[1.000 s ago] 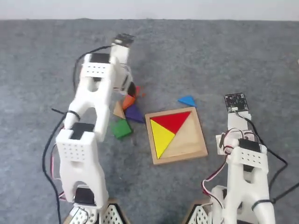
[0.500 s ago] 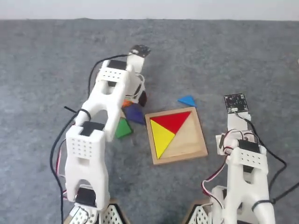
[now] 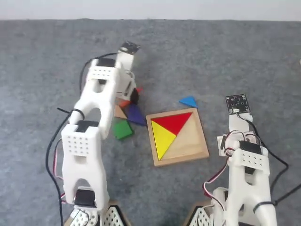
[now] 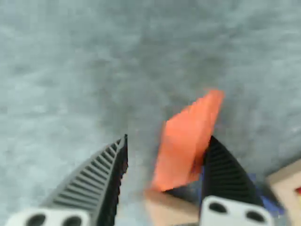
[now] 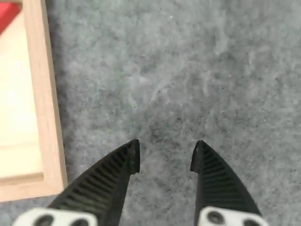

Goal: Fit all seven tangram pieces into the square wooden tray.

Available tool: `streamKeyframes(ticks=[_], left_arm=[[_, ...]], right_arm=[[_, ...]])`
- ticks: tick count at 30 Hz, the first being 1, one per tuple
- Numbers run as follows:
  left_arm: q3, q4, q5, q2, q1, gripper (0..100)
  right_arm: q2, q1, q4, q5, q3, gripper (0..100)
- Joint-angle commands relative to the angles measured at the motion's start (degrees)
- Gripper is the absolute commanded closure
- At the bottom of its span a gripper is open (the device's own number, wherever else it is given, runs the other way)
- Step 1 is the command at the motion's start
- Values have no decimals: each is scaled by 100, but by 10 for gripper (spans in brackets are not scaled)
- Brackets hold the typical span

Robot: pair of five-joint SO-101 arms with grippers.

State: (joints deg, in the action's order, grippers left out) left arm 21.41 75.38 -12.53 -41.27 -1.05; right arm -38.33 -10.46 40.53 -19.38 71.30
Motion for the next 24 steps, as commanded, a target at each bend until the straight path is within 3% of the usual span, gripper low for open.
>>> streamKeyframes(ticks=[1, 9, 24], left_arm=[[734, 378, -316, 114, -334, 754], [848, 343, -413, 132, -527, 754], [1332, 369, -132, -580, -105, 754]], right_arm=[[-110, -57, -84, -9, -44, 813], [-110, -57, -84, -9, -44, 813], [-110, -57, -84, -9, -44, 813]])
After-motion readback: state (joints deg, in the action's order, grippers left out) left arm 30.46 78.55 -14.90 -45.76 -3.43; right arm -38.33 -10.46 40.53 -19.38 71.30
